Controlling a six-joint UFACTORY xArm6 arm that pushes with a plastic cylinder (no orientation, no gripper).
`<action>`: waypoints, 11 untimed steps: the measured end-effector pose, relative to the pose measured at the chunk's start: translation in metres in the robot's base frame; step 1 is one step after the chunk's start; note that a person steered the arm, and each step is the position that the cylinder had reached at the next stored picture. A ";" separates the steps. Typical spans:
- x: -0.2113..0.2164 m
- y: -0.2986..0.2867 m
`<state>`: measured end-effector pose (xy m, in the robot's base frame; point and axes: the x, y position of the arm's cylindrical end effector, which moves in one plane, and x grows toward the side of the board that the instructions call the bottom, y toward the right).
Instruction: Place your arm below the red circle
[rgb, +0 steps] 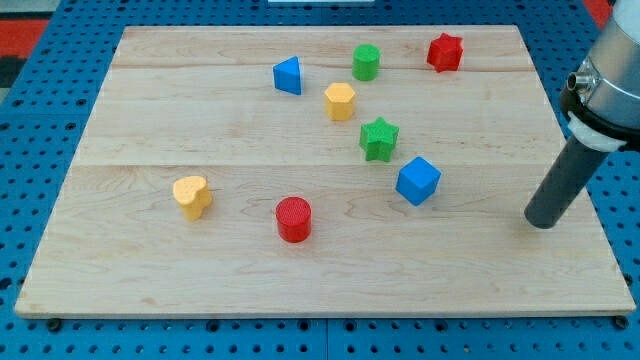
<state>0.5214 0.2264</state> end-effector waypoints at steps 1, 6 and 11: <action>-0.003 0.000; -0.001 -0.132; 0.015 -0.264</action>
